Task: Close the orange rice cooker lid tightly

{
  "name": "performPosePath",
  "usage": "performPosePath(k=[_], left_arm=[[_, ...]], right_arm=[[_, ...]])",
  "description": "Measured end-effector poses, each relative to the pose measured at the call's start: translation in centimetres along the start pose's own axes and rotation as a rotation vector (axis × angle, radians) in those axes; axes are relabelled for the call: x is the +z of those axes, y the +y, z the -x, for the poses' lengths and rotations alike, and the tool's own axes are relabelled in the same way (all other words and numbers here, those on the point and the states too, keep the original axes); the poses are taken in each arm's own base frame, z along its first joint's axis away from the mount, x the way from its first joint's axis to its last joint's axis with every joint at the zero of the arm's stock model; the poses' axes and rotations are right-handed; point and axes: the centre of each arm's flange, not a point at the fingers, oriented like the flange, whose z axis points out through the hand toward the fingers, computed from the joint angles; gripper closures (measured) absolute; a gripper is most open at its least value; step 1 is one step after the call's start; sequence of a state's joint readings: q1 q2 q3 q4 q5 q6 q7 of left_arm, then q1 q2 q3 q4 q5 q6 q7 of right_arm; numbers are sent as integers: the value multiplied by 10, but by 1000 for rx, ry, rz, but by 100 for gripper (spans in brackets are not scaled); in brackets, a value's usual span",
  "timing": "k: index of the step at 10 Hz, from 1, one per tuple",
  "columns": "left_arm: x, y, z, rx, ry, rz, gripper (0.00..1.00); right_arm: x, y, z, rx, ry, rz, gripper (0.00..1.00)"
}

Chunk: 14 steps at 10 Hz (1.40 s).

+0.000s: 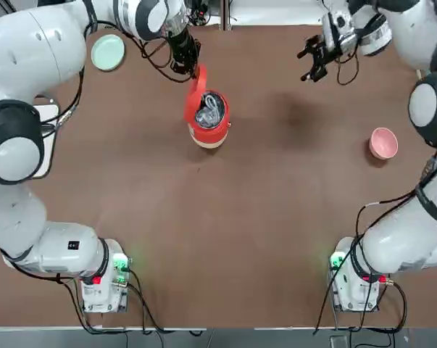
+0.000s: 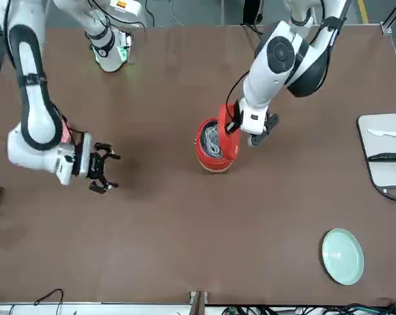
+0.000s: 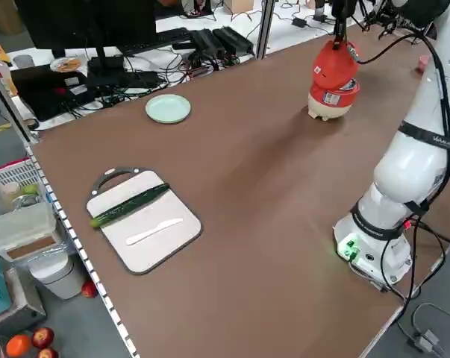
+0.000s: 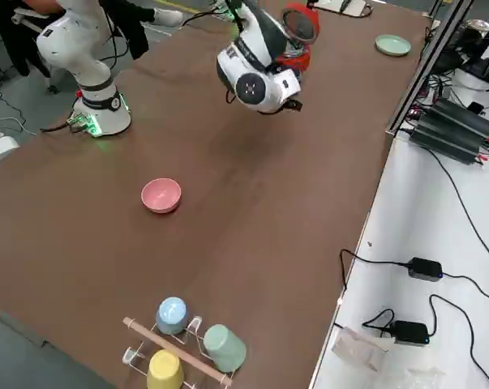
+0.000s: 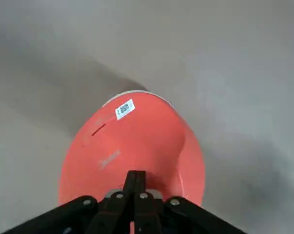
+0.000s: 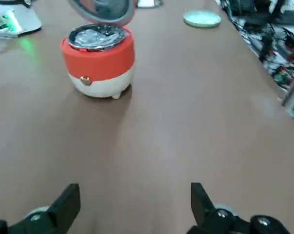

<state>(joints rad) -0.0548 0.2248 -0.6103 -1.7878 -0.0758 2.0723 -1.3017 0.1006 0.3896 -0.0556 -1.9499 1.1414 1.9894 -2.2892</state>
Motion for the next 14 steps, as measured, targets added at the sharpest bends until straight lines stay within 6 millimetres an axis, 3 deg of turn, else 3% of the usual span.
performPosePath(k=[3, 5, 7, 10, 12, 13, 14], left_arm=[[43, 16, 27, -31, -33, 26, 99], [83, 17, 37, -31, -12, 10, 99], [111, 18, 40, -24, 3, -13, 99], [110, 18, 40, -25, 9, -14, 99], [105, 19, 35, -29, 17, -13, 94], [89, 22, 30, -36, 24, -32, 82], [57, 26, 21, -50, 34, -79, 66]], right_arm=[[95, -34, 17, -5, 200, 12, 5], [128, -57, 14, 12, 264, 18, 24], [155, -83, 19, 66, 347, 25, 26], [215, -116, 28, 146, 484, 56, 33], [239, -129, 32, 207, 518, 71, 34], [244, -132, 31, 226, 527, 85, 34], [249, -134, 28, 236, 534, 92, 34]])
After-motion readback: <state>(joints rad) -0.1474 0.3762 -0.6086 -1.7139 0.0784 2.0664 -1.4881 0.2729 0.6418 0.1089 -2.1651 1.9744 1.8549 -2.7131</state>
